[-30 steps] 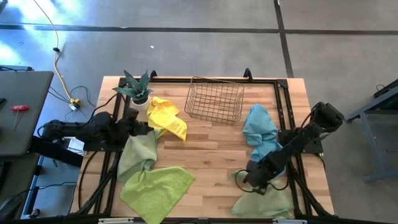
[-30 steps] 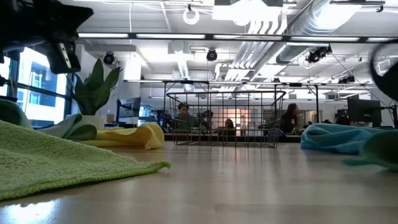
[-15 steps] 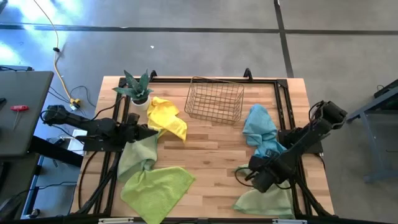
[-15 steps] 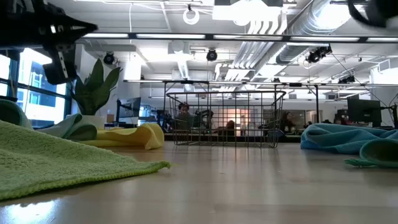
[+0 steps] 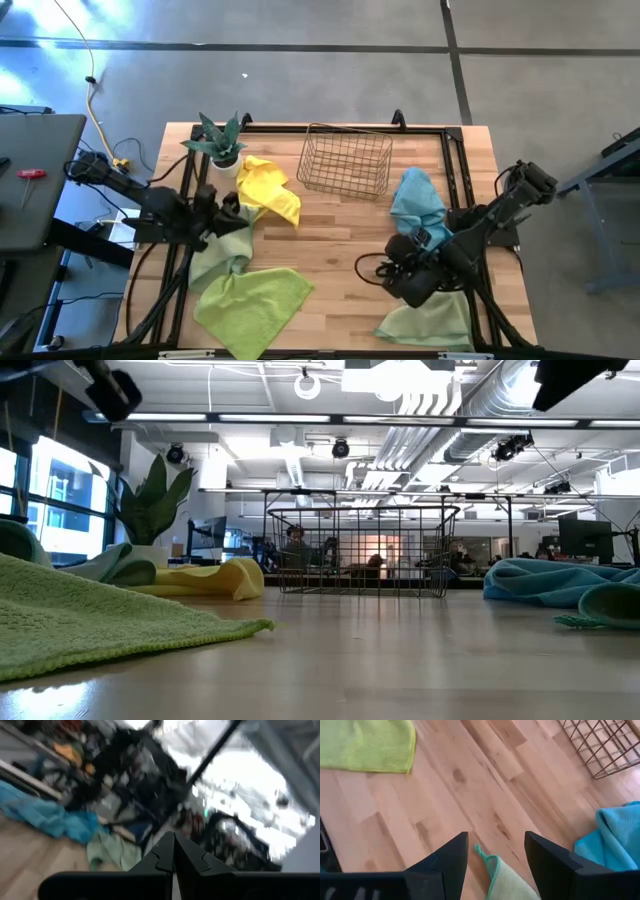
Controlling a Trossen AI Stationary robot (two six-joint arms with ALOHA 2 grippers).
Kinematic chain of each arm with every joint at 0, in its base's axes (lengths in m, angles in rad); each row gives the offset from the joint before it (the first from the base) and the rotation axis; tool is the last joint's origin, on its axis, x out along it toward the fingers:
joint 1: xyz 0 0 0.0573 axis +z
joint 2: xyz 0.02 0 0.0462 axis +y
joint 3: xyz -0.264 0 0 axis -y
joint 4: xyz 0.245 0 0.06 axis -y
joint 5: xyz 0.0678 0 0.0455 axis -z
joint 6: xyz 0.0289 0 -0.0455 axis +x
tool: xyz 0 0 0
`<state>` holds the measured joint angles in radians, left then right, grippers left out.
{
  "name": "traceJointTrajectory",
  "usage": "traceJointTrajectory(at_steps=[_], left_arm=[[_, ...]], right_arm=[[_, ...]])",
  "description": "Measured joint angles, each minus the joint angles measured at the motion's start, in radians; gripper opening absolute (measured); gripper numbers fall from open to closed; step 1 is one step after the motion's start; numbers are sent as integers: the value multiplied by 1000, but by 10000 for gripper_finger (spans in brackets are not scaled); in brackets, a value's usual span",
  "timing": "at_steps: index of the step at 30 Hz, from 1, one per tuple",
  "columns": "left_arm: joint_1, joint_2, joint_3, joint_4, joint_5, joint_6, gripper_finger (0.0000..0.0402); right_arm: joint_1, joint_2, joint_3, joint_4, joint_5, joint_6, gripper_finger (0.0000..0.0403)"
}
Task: Fold microfiber towels
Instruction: Fold the bottom blue microfiber cloth
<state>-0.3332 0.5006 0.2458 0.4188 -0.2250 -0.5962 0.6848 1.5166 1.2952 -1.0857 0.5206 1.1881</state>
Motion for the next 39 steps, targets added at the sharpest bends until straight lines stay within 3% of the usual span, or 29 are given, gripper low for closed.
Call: traceJointTrajectory(at_steps=[6, 13, 19, 24, 32, 39], left_arm=[[-91, 216, 155, -196, 62, -69, 1], [-191, 507, 342, -496, 90, -139, 1], [-247, 733, 409, -735, 151, -130, 1], [-280, 878, 437, -683, 245, -107, 1], [-324, 1077, 534, -662, 236, 54, 0], [-355, 1192, 593, -783, 205, 189, 0]], right_arm=[[-38, 0, -21, -2, -69, 0, 188], [-44, 0, -21, -1, -68, -18, 188], [-44, 0, -21, -1, -63, -26, 188], [-44, 0, -21, 2, -51, -19, 188], [-43, 0, -22, 62, -26, -18, 188], [-43, 1, -22, 109, -2, -18, 188]])
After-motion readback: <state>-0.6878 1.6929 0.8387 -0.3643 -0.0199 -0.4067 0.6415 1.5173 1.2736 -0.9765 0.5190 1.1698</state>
